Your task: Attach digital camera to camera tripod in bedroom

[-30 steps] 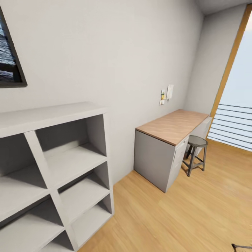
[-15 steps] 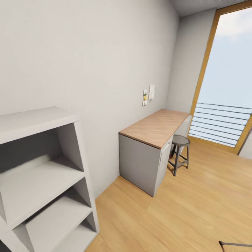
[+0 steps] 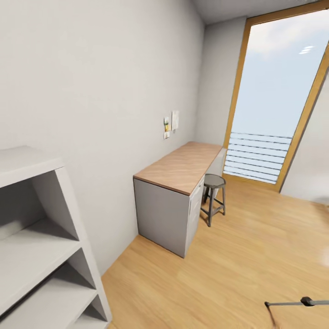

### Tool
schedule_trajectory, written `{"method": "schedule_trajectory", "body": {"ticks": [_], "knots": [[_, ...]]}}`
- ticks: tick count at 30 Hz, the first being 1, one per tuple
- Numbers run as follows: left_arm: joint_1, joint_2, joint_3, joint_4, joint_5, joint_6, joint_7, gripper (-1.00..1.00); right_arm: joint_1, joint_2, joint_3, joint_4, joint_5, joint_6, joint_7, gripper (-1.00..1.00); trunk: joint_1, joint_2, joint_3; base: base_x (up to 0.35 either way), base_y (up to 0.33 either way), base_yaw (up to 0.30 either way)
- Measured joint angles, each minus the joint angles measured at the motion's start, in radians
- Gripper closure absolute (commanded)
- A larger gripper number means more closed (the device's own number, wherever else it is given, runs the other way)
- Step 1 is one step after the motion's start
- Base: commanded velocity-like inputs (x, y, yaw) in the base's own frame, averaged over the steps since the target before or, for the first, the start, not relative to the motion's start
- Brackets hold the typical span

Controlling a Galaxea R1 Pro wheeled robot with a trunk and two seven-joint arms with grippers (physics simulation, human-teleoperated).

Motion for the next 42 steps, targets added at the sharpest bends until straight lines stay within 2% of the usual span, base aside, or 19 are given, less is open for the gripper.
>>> {"method": "schedule_trajectory", "body": {"ticks": [42], "knots": [[0.000, 0.000, 0.000, 0.000, 0.000, 0.000, 0.000, -1.00, 0.001, 0.000, -0.001, 0.000, 0.000, 0.000, 0.000, -1.00, 0.000, 0.000, 0.000, 0.001, 0.000, -0.300]]}}
